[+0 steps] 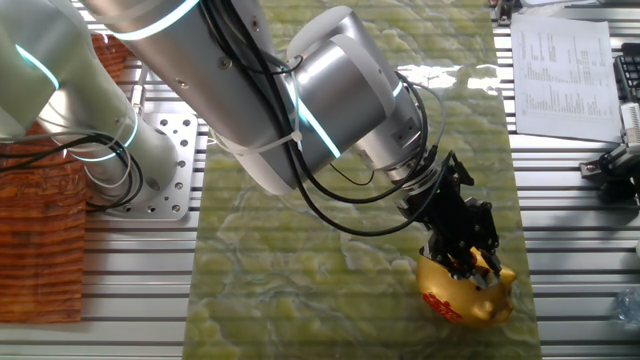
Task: Drop coins into a piggy bank
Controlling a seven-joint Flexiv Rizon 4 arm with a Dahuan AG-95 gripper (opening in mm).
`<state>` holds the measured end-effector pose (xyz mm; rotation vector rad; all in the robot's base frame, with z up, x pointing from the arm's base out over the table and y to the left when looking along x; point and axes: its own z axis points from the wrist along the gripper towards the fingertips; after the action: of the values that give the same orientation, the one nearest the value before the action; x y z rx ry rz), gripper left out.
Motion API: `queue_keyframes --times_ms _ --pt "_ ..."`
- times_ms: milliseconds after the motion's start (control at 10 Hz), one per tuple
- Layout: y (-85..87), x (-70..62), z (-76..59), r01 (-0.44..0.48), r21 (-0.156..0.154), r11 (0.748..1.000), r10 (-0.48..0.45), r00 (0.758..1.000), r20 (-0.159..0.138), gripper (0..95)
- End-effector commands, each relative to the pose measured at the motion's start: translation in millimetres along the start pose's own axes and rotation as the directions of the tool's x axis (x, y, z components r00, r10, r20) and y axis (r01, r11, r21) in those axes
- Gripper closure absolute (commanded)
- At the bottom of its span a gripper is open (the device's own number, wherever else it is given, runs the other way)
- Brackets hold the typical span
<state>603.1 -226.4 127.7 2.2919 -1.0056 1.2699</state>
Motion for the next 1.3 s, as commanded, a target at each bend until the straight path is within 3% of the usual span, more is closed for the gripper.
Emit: queue_keyframes --times_ms 100,400,900,1300 --pt "0.8 -0.7 0.0 0.001 -0.004 1.0 -0.001 1.0 0.0 95.0" --pt "0.9 -0.7 -0.1 0.013 -0.004 1.0 -0.013 1.0 0.002 95.0" --pt "1.0 -0.8 0.0 0.04 0.016 0.999 -0.041 0.998 0.038 95.0" --pt "1.2 -1.1 0.1 0.045 0.018 0.999 -0.046 0.998 0.041 95.0"
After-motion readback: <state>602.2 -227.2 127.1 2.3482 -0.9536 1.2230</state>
